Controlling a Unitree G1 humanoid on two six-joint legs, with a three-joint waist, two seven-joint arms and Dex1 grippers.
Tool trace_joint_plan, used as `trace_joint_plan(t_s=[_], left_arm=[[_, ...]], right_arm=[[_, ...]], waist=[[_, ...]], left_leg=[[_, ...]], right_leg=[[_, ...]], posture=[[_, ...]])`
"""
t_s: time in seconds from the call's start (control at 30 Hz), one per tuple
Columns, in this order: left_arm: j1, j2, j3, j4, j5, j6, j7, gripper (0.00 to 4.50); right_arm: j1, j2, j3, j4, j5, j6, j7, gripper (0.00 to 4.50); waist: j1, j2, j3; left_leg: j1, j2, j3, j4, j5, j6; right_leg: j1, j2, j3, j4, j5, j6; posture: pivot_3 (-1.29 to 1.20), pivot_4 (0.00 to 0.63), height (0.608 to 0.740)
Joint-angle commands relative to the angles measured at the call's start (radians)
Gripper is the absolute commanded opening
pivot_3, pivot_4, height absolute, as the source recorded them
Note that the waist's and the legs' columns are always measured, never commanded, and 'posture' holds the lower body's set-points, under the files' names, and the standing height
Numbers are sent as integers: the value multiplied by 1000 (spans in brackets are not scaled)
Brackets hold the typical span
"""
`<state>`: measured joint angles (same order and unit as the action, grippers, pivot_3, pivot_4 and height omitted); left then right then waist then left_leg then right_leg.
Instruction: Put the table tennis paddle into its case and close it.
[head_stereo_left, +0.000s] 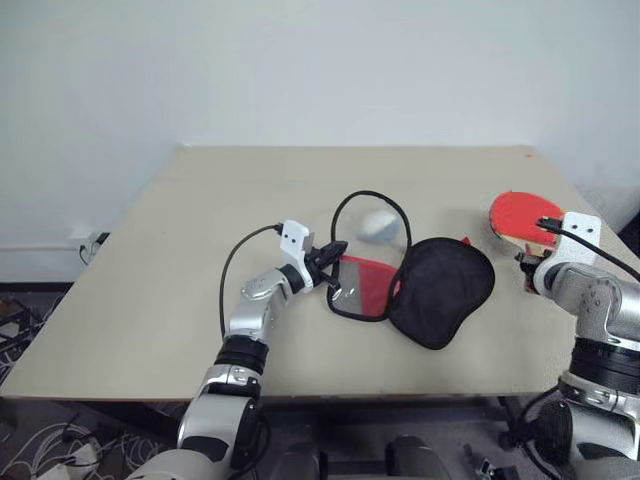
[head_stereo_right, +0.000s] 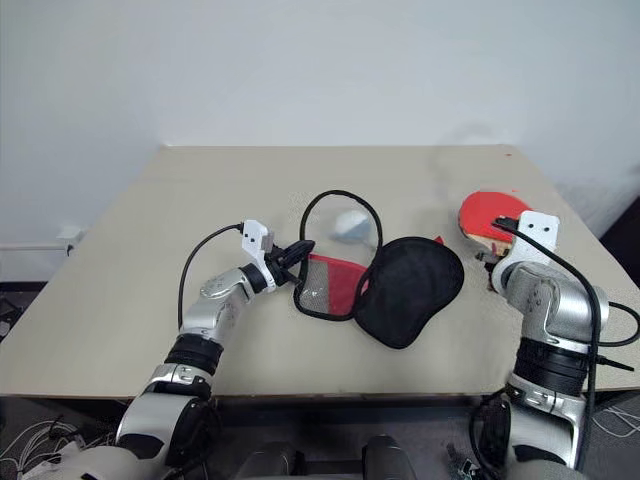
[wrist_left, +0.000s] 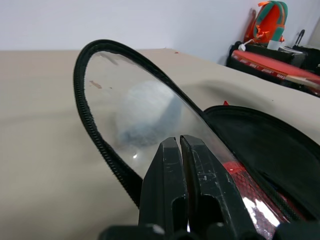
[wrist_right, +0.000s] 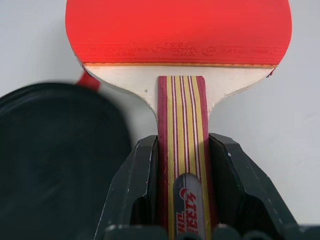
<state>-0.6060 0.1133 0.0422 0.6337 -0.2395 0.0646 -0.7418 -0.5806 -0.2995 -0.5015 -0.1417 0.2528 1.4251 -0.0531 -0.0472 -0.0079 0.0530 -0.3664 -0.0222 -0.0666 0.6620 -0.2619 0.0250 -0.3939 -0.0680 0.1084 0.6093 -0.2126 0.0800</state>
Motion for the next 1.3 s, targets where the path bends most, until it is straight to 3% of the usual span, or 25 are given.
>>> trace_joint_plan(t_s=[0.03,0.43,0.63,1.3], left_arm=[[-33,1,-1,-17,-5,-20,-5,0],[-38,-4,-3,-10,-3,-23,-3,0],[-31,-3,-4,-15,-4,-23,-4,0],[-24,-6,-19,-19,-4,-14,-11,0]], right_arm=[[-92,81,-99,-121,15,98,-21,1176],[-114,312,-134,-251,-23,189,-76,1176],[-57,348,-96,-300,-22,189,-104,1176],[111,444,-32,-421,122,189,-197,1176]], waist=[[0,1,0],[0,2,-1],[0,2,-1],[-4,2,-1]], left_leg=[[0,0,0,0,0,0],[-7,0,-2,0,0,0],[-11,-1,-2,0,1,-2],[-10,0,-3,1,3,-3]], right_leg=[[0,0,0,0,0,0],[-9,0,-2,3,0,0],[-17,-1,-2,12,4,-5],[-17,0,-3,13,0,0]], posture=[[0,0,740],[0,0,740],[0,0,740],[0,0,740]])
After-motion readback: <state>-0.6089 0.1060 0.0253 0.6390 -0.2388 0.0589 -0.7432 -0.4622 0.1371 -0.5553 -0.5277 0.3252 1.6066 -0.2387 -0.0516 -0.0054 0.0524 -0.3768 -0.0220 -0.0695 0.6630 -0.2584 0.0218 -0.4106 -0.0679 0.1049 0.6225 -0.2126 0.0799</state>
